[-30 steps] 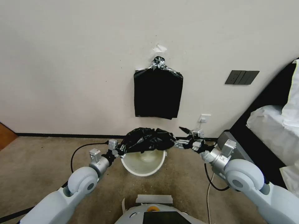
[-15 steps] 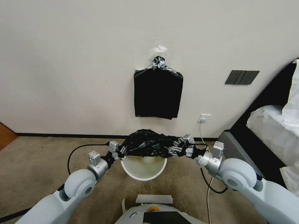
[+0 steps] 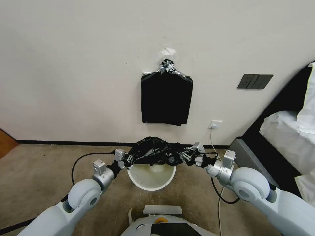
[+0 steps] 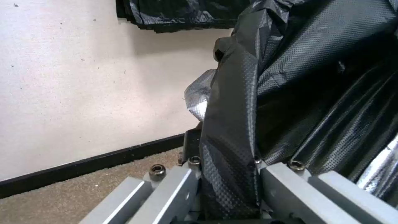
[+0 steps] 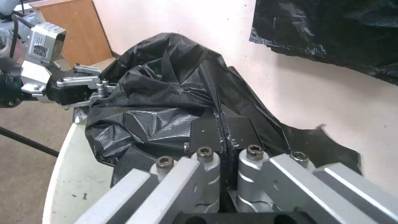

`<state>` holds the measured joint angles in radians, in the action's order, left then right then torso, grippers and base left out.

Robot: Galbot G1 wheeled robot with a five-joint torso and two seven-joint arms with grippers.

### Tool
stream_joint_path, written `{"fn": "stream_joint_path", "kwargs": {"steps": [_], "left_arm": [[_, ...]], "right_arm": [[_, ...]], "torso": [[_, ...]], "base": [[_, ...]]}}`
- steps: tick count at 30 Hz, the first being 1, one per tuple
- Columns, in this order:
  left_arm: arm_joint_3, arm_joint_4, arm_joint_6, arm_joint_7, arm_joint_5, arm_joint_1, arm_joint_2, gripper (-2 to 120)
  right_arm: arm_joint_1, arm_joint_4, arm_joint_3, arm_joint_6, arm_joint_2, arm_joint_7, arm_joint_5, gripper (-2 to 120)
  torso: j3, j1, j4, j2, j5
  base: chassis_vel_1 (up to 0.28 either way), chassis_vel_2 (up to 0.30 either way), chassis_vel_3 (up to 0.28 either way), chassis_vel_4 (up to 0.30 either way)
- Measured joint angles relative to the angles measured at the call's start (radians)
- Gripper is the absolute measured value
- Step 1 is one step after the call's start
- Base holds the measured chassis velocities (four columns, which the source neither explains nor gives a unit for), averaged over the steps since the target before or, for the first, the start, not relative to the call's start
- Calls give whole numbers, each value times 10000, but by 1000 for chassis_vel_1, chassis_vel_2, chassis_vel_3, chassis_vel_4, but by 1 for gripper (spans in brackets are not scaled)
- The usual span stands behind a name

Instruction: Place a trash bag onto the trash bin.

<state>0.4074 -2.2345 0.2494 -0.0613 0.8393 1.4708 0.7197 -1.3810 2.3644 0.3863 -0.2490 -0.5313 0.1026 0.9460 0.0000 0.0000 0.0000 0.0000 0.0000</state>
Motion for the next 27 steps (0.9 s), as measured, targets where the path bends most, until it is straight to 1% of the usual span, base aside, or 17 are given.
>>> {"fn": "stream_joint_path", "kwargs": {"steps": [2, 3, 4, 5, 6, 7, 9, 10, 11, 12, 14, 15, 16, 19, 23, 25, 27], "left_arm": [[85, -44, 278, -223, 514, -90, 5, 1], [85, -44, 278, -223, 514, -90, 5, 1], [188, -56, 564, -442, 979, -197, 14, 1], [271, -66, 726, -628, 1284, -269, 12, 1], [362, -104, 853, -811, 1609, -312, -4, 1], [362, -104, 853, -811, 1609, -312, -4, 1], [609, -284, 1148, -1187, 2519, -388, -59, 1], [642, -306, 1181, -1222, 2624, -398, -68, 1], [793, -384, 1320, -1338, 3024, -442, -112, 1], [793, -384, 1320, -1338, 3024, -442, -112, 1], [981, -443, 1487, -1533, 3581, -485, -195, 1], [1159, -490, 1668, -1708, 4119, -508, -262, 1], [1159, -490, 1668, -1708, 4119, -508, -262, 1], [1427, -497, 1936, -1985, 4783, -543, -347, 1], [1525, -510, 2032, -2234, 5188, -571, -354, 1], [1545, -587, 2110, -2544, 5502, -630, -294, 1], [1519, -611, 2099, -2602, 5515, -654, -249, 1]], "right_arm": [[-49, -14, -102, 725, 6, 59, -95, 0], [-49, -14, -102, 725, 6, 59, -95, 0], [-214, -85, -140, 1789, 80, 462, -292, 0], [-400, -156, -133, 2458, 173, 969, -585, 0], [-596, -210, -89, 2869, 256, 1356, -854, 0], [-596, -210, -89, 2869, 256, 1356, -854, 0], [-1019, -365, -59, 3541, 330, 2065, -1379, 0], [-1060, -392, -64, 3608, 330, 2139, -1445, 0], [-1195, -506, -137, 3844, 302, 2430, -1697, 0], [-1195, -506, -137, 3844, 302, 2430, -1697, 0], [-1298, -607, -316, 4082, 218, 2697, -1948, 0], [-1337, -678, -445, 4215, 173, 2820, -2109, 0], [-1337, -678, -445, 4215, 173, 2820, -2109, 0], [-1502, -786, -536, 4522, 145, 3084, -2281, 0], [-1655, -783, -548, 4732, 134, 3363, -2515, 0], [-1774, -761, -705, 4921, 86, 3770, -2974, 0], [-1791, -793, -817, 4997, 37, 3930, -3231, 0]], "torso": [[0, 0, 0, -1, 1], [0, 0, 0, -1, 1], [0, 1, 0, 0, 0], [0, 0, -1, 0, -1], [0, 0, 0, 0, -2], [0, 0, 0, 0, -2], [0, 0, 0, -1, -1], [0, 0, -1, 0, -1], [-1, 0, -3, 0, 1], [-1, 0, -3, 0, 1], [0, 0, -2, 0, 1], [-1, 0, 0, 0, 0], [-1, 0, 0, 0, 0], [0, 0, 0, 0, 0], [-1, 0, 1, 0, -2], [-1, 0, -1, 0, -1], [0, 0, -1, 0, -1]], "base": [[0, 0, 0, 0], [0, 0, 0, 0], [0, 0, 0, 0], [0, 0, 0, 0], [0, 0, 0, 0], [0, 0, 0, 0], [0, 0, 0, 0], [0, 0, 0, 0], [0, 0, 0, 0], [0, 0, 0, 0], [0, 0, 0, 0], [0, 0, 0, 0], [0, 0, 0, 0], [0, 0, 0, 0], [0, 0, 0, 0], [0, 0, 0, 0], [0, 0, 0, 0]]}}
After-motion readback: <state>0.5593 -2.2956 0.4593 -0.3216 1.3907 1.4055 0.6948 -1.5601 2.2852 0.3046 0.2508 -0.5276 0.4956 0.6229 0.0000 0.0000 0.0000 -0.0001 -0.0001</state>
